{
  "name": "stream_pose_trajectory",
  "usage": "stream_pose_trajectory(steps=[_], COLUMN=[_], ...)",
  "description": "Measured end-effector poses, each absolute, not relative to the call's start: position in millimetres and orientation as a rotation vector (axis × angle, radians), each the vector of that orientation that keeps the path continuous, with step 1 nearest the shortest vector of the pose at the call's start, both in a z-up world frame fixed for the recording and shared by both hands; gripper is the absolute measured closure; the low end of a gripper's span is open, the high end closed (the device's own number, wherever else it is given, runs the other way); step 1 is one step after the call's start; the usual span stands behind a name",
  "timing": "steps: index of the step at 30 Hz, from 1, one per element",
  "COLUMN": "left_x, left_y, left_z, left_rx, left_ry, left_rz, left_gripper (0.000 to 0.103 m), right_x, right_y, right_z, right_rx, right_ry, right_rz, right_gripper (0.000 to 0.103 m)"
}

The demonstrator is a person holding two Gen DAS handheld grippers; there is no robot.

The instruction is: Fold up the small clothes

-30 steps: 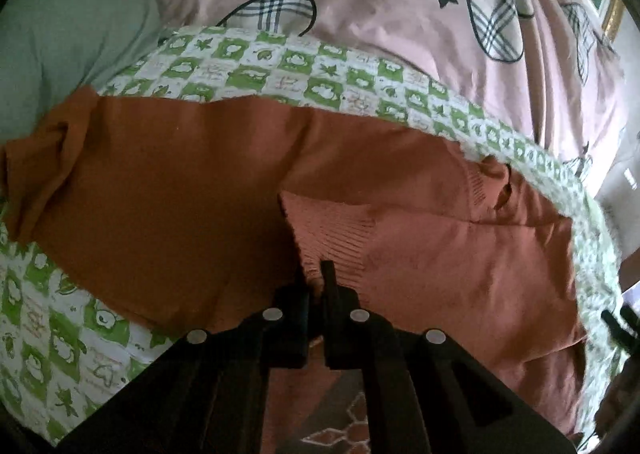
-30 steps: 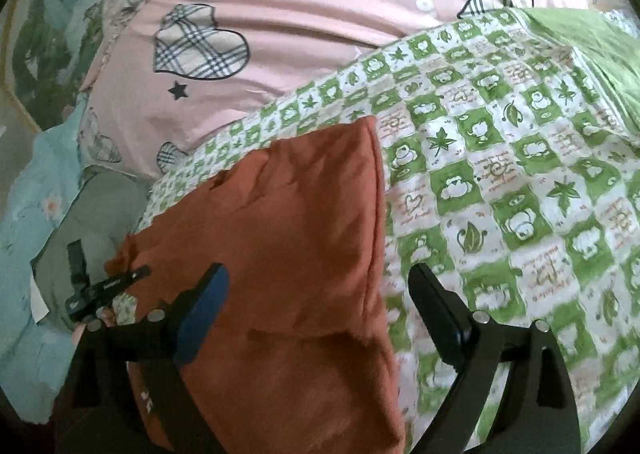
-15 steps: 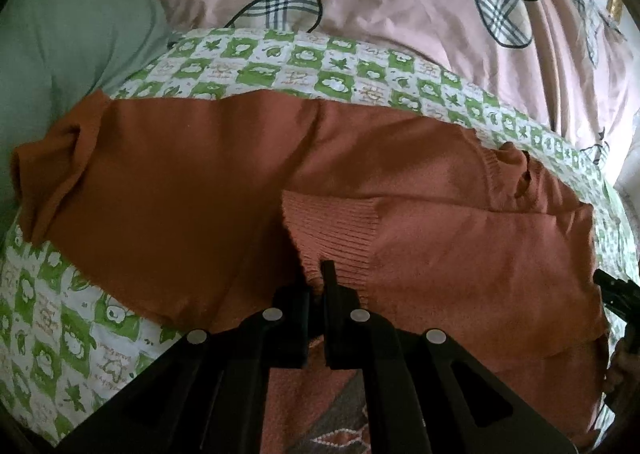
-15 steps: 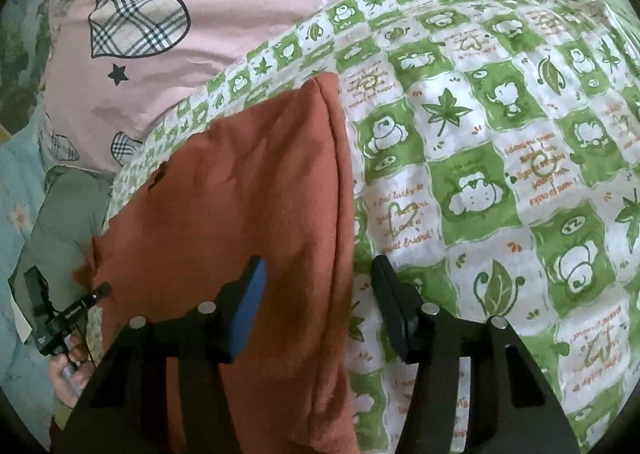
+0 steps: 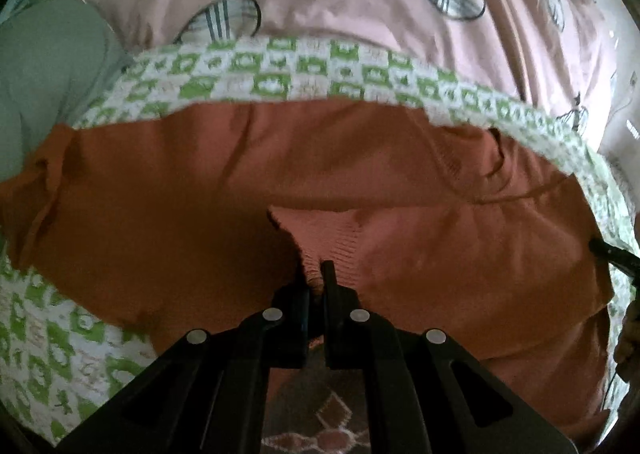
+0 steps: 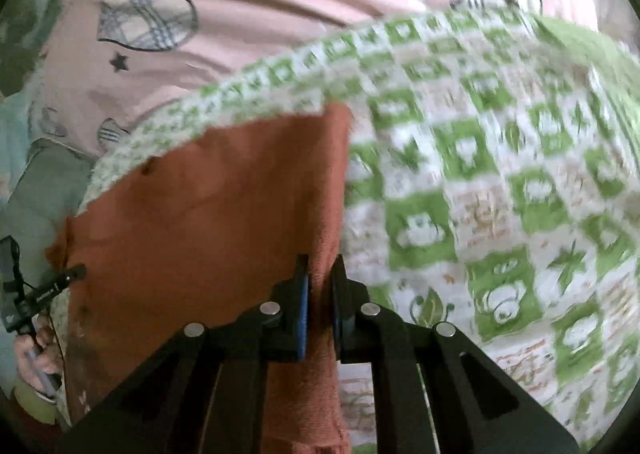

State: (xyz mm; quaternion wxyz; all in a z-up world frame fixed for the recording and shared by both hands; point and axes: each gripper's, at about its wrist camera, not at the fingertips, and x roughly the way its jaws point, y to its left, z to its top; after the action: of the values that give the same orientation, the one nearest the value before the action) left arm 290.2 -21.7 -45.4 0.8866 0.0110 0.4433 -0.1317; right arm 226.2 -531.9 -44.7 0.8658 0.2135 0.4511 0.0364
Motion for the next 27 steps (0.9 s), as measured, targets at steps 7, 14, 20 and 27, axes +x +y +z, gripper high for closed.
stream_pose_trajectory(steps=[7,14,20,27], left_x=[292.7,286.5,262.8,261.7], left_y=[-16.5,-4.4,74.9,166.5], left_z=[-58.2,-57.6,-45.8,-26.7], left_rx=[0.030,0.010,-0.061,-0.148], left_ry=[0.943,0.947,0.909,0.846], left_rz=[-0.286,-0.217,-0.032,0.163], left_gripper=[0.098,0.087,0.071,0.052], right_x=[202.9,208.3,170.7,138.1], right_y=[-519.8,-496.5,-502.9,-455.5], right_z=[-9.8,-56.2,-29.6,0.1], right_rx=[0.380,0.408,0.469,0.503], right_ry=[0.857,1.017,0.949,0.897], right_rz=[-0.020,0.078,0.055,0.238], right_gripper=[0.090,0.091,0.055,0.038])
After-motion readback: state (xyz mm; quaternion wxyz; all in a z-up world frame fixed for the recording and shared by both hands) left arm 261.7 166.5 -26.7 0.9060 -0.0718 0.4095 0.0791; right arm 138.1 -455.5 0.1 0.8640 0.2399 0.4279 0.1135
